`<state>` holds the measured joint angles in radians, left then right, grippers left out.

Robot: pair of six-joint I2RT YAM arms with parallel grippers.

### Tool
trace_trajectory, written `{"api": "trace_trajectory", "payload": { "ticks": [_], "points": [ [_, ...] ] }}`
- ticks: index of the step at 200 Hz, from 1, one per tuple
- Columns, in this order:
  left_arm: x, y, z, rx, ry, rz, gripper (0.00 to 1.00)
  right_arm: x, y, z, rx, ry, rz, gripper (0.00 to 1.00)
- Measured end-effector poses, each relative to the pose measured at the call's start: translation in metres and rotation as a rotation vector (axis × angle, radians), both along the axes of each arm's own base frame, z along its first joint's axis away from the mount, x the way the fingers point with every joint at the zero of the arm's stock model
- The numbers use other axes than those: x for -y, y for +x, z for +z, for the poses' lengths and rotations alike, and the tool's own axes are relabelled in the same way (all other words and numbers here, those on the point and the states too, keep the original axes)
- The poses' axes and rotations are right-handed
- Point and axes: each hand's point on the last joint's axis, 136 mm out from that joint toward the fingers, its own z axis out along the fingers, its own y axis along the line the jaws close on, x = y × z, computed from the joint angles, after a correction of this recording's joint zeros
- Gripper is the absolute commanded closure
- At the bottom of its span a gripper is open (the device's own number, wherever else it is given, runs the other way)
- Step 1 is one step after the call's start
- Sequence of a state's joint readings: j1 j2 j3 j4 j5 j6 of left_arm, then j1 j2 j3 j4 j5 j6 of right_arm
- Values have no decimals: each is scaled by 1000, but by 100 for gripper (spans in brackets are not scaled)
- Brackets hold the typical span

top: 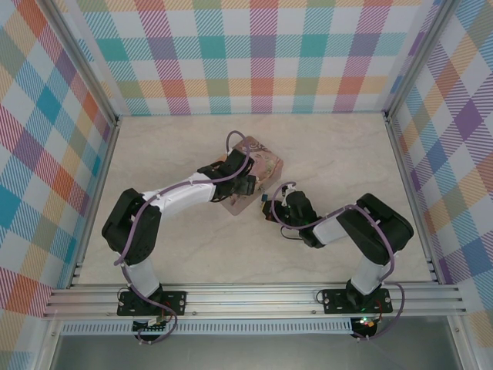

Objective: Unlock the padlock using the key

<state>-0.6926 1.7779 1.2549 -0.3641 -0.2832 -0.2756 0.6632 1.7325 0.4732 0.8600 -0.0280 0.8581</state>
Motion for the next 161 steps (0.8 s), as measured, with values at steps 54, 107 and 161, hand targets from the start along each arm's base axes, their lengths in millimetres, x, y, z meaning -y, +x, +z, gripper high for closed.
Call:
{"api": "trace_trajectory", "payload": {
  "ticks": [54,107,161],
  "points": [
    [0,1,0,4,2,5,17,1,3,0,-9,23,-15,100],
    [1,4,0,19,1,21,17,0,11,0,-3,32,-22,100],
    [2,6,1,28,0,25,17,2,17,-5,5,45,-26,100]
  ]
}}
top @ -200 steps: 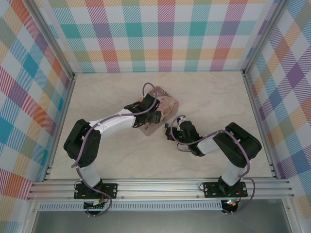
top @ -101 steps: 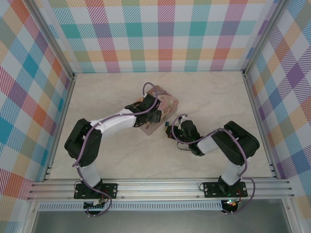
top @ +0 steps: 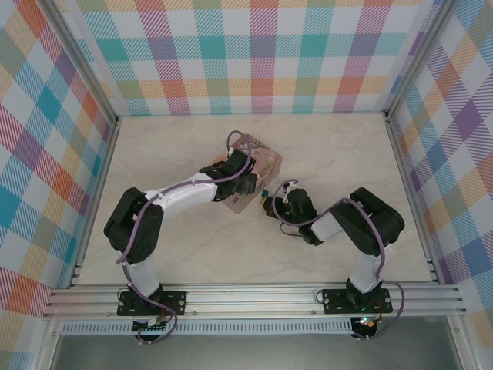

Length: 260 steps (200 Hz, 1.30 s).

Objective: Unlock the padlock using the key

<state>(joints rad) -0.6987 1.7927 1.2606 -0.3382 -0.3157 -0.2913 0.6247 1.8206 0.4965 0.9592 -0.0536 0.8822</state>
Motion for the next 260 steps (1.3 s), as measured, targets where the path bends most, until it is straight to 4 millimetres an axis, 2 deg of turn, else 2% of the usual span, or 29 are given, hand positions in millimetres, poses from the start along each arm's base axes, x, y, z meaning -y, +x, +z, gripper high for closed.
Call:
{"api": "trace_trajectory", "payload": {
  "ticks": [79,164,208,241,260],
  "points": [
    [0,0,0,0,1,0,16,0,0,1,22,-15,19,100],
    [0,0,0,1,3,1,16,7,1,-1,48,-58,24,76],
    [0,0,0,2,4,2,16,17,-3,8,93,-95,22,62],
    [0,0,0,4,6,2,16,26,3,27,161,-109,35,59],
    [0,0,0,5,8,2,16,32,6,29,173,-107,59,59]
  ]
}}
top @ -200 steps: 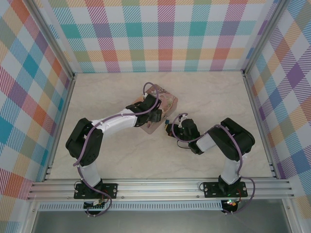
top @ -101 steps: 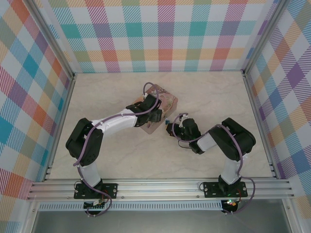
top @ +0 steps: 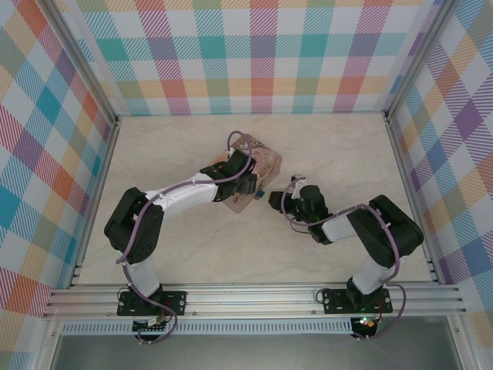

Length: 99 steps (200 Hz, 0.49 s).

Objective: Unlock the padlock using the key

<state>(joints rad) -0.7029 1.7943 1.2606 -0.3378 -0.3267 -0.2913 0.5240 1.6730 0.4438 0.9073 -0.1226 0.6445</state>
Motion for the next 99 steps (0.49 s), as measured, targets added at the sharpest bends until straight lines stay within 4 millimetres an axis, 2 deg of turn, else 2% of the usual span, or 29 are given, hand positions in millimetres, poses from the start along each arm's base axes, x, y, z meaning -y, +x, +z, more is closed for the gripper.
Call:
{"api": "trace_trajectory", "payload": {
  "ticks": [25,46,79,99],
  "points": [
    [0,0,0,0,0,0,16,0,1,-1,0,8,52,61],
    [0,0,0,0,0,0,16,-12,3,-6,-9,27,115,60],
    [0,0,0,0,0,0,16,-22,6,-10,4,88,176,46],
    [0,0,0,0,1,1,15,-20,10,-12,18,126,186,44]
  ]
}}
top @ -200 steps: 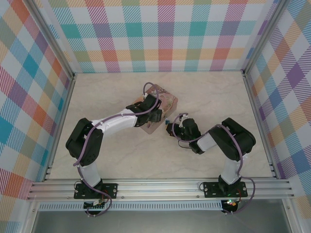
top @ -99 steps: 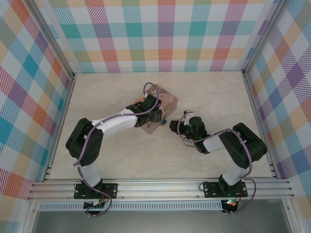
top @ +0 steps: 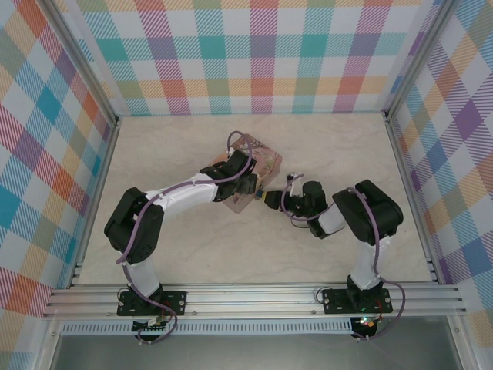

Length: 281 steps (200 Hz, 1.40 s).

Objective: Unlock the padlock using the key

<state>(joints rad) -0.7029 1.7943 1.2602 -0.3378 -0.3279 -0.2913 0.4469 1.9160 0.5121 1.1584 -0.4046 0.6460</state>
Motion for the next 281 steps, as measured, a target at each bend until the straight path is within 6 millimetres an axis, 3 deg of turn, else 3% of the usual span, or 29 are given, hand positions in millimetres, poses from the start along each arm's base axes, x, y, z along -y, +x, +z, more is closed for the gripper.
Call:
{"api": "trace_trajectory", "payload": {
  "ticks": [100,143,188,226,281],
  "points": [
    [-4,-8,1,-20,4,-7,14,-9,13,12,38,73,36,29],
    [-6,-12,0,-23,3,-10,14,-12,13,11,26,86,49,30],
    [-6,-12,0,-23,3,-9,14,-16,10,10,24,114,77,24],
    [-6,-12,1,-23,-7,-6,21,-20,8,9,17,132,95,32],
    [-7,-25,8,-62,-67,-36,16,-23,7,12,18,143,112,36]
  ]
}}
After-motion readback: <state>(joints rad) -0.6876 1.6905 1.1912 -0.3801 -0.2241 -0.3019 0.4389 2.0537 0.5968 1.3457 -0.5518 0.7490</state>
